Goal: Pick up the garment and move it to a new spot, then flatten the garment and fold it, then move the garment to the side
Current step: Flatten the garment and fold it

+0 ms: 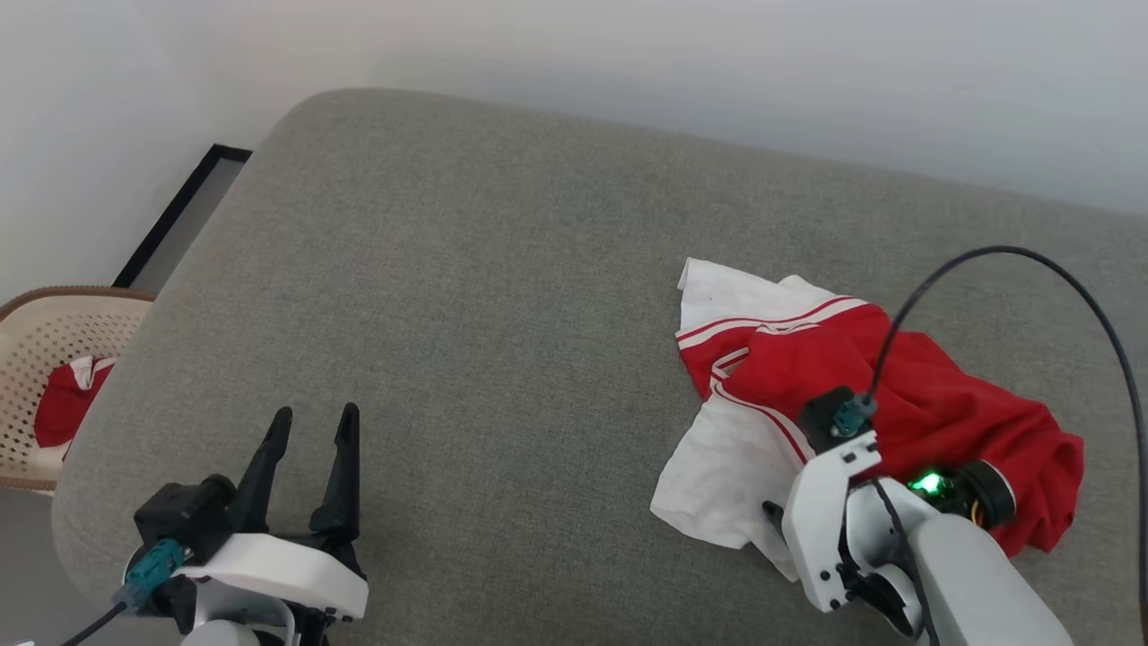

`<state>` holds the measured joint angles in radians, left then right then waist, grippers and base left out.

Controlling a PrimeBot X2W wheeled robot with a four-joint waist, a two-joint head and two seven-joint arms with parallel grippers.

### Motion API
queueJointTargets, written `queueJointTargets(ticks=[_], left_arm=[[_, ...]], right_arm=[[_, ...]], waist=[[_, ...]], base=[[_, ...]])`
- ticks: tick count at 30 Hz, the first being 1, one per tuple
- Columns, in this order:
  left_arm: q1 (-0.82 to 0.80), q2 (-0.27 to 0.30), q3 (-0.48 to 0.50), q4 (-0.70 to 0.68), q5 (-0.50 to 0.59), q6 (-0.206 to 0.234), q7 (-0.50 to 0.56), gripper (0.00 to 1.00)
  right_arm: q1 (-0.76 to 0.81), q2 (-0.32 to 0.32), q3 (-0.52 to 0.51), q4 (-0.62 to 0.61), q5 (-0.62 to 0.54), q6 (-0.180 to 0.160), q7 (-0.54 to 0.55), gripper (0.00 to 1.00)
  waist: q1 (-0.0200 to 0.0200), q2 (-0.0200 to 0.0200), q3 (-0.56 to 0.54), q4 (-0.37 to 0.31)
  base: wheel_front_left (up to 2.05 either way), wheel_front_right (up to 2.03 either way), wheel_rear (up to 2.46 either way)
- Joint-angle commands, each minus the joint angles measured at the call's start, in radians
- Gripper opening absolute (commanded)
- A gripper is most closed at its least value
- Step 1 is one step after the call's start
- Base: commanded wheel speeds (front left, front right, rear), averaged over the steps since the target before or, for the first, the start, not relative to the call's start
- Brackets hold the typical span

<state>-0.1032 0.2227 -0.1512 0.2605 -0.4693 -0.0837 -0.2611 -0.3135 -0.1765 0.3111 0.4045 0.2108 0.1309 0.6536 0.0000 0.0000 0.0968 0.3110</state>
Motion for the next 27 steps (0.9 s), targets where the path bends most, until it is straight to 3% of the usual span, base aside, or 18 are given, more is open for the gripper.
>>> queueJointTargets(ticks=[1,6,7,8,13,18,27], left_arm=[[-0.017,-0.004,0.01,-0.001,0.015,-0.006,-0.005,1.0],[-0.019,-0.027,0.031,0.006,0.031,-0.019,-0.005,1.0],[-0.018,-0.03,0.035,0.007,0.034,-0.021,-0.005,1.0],[-0.018,-0.034,0.04,0.009,0.037,-0.022,-0.005,1.0],[-0.009,-0.043,0.058,0.012,0.048,-0.03,-0.005,1.0],[0.012,-0.039,0.085,0.006,0.059,-0.036,-0.005,1.0],[0.05,-0.026,0.11,0.001,0.071,-0.041,-0.005,1.0]], right_arm=[[-0.009,-0.007,0.016,0.029,0.002,0.0,0.001,1.0],[-0.032,-0.016,0.08,0.132,0.018,0.0,-0.006,1.0],[-0.037,-0.018,0.1,0.145,0.025,0.0,-0.01,0.39],[-0.046,-0.022,0.11,0.154,0.029,0.0,-0.018,0.0],[-0.082,-0.036,0.14,0.147,0.064,0.0,-0.045,0.0],[-0.111,-0.07,0.153,0.053,0.114,0.0,-0.04,0.0],[-0.046,-0.162,0.051,-0.176,0.132,0.0,0.049,0.0]], waist=[[0.0,0.0,0.007,0.002],[0.0,0.0,0.015,0.0],[0.0,0.0,0.015,-0.001],[0.0,0.0,0.015,-0.003],[0.0,0.0,0.006,-0.015],[0.0,0.0,-0.008,-0.046],[0.0,0.0,-0.037,-0.107]], base=[[0.0,0.0,0.0],[0.0,0.0,0.0],[0.0,0.0,0.0],[0.0,0.0,0.0],[0.0,0.0,0.0],[0.0,0.0,0.0],[0.0,0.0,0.0]])
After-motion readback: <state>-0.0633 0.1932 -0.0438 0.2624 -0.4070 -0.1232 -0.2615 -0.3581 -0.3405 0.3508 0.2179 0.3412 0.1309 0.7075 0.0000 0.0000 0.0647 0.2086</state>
